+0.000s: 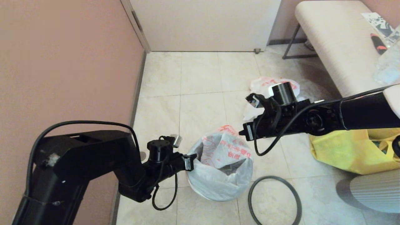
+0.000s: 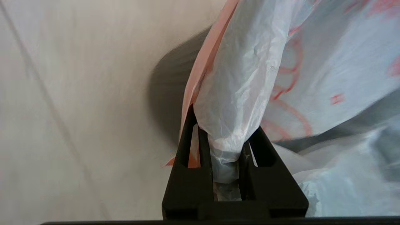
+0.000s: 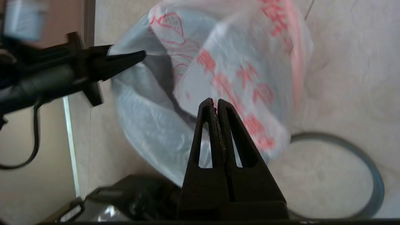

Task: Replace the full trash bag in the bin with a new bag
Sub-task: Put the new garbage bag on the trash can

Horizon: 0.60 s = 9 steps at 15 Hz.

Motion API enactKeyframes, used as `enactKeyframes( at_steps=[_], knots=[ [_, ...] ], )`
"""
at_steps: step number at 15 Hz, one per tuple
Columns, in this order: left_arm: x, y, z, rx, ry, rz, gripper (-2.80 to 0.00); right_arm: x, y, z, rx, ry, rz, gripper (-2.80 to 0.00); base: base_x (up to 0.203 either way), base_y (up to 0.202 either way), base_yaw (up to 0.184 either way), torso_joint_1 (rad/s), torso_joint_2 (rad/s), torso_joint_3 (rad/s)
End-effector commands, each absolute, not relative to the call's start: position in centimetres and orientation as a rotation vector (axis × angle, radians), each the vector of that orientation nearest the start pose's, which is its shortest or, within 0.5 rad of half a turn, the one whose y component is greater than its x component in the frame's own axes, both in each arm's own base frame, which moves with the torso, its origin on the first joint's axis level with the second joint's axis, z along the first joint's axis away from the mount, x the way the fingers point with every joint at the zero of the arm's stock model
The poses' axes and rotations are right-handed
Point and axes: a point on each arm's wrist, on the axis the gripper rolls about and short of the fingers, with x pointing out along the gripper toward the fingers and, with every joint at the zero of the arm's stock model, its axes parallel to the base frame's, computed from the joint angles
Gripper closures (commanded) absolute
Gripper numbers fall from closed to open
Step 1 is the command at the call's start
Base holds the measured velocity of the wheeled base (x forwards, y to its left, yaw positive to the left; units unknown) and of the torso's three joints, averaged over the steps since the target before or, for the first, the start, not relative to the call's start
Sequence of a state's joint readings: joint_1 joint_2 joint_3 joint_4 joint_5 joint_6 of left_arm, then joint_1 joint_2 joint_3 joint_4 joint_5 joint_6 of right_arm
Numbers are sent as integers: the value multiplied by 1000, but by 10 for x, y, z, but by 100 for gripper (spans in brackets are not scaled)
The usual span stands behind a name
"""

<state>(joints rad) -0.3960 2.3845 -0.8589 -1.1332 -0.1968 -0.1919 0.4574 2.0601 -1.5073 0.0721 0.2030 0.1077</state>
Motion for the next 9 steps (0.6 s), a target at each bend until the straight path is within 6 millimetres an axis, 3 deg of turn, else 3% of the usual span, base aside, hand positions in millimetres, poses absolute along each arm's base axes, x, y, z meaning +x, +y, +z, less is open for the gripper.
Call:
enactKeyframes(
  at_steps=[1, 3, 4, 9],
  knots=[
    [359, -163, 10, -121, 568, -518, 0, 361, 171, 180, 31, 656, 581, 0, 0, 0, 0, 0, 0, 0],
    [359, -166, 13, -111, 590, -502, 0, 365, 164, 173, 41, 632, 566, 0, 0, 0, 0, 0, 0, 0],
    [362, -166, 11, -115, 587, -494, -280, 365, 163, 172, 42, 629, 563, 0, 0, 0, 0, 0, 0, 0],
    [352, -163, 39, -143, 539, -512, -280, 357, 167, 173, 34, 639, 574, 0, 0, 0, 0, 0, 0, 0]
  ],
)
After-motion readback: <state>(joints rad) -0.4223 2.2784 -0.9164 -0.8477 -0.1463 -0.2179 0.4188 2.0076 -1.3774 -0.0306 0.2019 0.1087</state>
